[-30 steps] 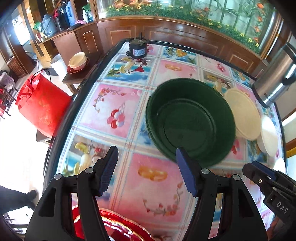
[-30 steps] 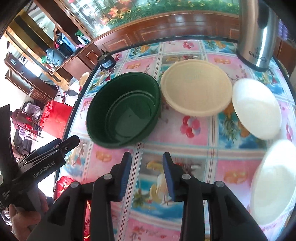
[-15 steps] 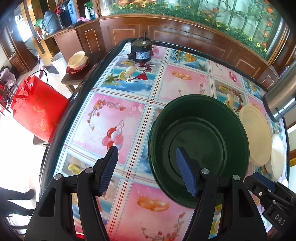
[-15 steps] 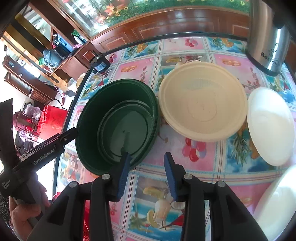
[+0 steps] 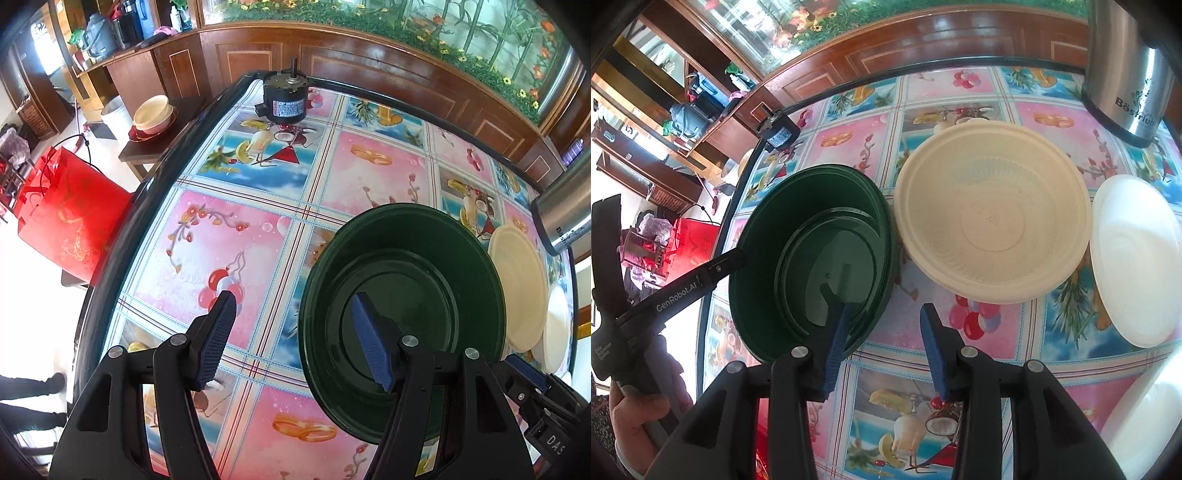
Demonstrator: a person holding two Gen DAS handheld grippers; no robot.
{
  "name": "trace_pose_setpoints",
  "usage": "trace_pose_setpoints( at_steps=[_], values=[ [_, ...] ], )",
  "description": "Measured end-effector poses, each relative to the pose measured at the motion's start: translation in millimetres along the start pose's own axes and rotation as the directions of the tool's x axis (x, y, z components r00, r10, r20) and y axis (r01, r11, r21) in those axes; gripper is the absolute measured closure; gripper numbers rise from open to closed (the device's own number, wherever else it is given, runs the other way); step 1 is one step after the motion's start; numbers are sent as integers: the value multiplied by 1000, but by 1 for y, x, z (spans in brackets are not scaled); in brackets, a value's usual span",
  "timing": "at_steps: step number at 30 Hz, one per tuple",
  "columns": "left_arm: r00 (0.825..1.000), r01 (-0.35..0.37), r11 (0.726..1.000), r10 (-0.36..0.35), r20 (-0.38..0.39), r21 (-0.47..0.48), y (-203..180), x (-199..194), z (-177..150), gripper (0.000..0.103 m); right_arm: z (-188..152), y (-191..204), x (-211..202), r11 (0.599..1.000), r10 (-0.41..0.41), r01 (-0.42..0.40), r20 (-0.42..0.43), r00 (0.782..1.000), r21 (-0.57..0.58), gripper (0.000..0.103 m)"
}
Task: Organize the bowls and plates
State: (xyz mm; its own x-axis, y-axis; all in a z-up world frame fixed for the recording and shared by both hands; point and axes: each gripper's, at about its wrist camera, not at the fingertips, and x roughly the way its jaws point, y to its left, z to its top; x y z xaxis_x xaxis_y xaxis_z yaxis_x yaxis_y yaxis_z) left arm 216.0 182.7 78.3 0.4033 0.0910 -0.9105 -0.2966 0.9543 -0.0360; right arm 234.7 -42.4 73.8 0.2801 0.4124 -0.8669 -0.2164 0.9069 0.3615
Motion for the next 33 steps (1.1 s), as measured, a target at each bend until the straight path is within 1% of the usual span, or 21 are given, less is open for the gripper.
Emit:
trace_pose_setpoints(
  at_steps=[14, 24, 28, 30, 33],
  values=[
    [998, 27, 1000, -27, -52, -1, -3, 15, 2, 37, 2, -2, 7, 1000, 14, -13, -13, 1000, 24, 61],
    [997, 19, 1000, -19, -77, 9, -4, 23, 3, 37, 6, -1, 12, 999, 29, -28, -26, 999, 40, 61],
    [995, 19, 1000, -18, -96, 10, -4, 28, 4, 37, 7, 0, 13, 999, 18, -17, -25, 1000, 37, 61],
    [993, 20, 1000, -19, -118, 11, -4, 31, 3, 37, 8, 0, 14, 999, 19, -18, -26, 999, 37, 61],
    [993, 10, 1000, -8, -116, 19, -6, 33, 3, 37, 8, 1, 15, 999, 15, -14, -28, 999, 33, 61]
  ],
)
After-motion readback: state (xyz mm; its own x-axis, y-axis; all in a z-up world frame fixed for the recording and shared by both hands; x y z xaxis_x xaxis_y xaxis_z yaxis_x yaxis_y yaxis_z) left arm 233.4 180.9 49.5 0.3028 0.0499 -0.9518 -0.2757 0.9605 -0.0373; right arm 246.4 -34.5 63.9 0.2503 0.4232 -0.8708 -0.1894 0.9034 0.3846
